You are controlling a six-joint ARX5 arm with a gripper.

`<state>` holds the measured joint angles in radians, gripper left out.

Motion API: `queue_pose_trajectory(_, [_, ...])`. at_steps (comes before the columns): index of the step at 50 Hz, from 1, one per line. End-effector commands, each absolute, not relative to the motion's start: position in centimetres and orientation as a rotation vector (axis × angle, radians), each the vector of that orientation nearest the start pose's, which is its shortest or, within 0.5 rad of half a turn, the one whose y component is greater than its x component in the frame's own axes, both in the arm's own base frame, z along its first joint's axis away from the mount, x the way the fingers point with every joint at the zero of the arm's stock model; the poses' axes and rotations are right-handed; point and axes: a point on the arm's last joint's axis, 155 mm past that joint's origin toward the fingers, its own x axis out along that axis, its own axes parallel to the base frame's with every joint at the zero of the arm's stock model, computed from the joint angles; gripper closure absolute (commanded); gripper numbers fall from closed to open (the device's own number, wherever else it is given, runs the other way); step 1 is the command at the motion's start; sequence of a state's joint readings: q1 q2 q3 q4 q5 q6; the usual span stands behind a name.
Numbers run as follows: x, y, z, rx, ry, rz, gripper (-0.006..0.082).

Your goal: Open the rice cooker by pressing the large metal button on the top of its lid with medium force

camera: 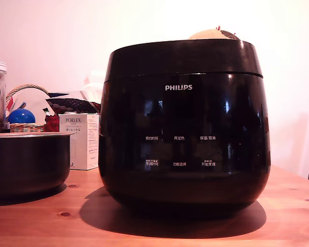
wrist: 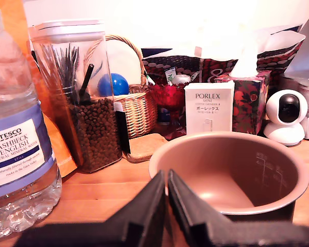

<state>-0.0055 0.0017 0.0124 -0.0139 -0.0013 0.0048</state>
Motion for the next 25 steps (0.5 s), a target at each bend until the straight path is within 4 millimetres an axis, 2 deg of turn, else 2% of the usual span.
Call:
queue_pose_trajectory(1, [23.5, -1.0, 9.0, -0.05, 0.337, -0.059, 0.0789])
queue_pose_trajectory(16, [23.6, -1.0, 9.5, -0.053, 0.316, -0.061, 0.0789])
queue_pose_trajectory(19, [23.9, -1.1, 10.3, -0.075, 0.284, -0.062, 0.0789])
queue_pose_trajectory(25, [24.5, -1.6, 13.2, -0.184, 0.171, -0.086, 0.0789])
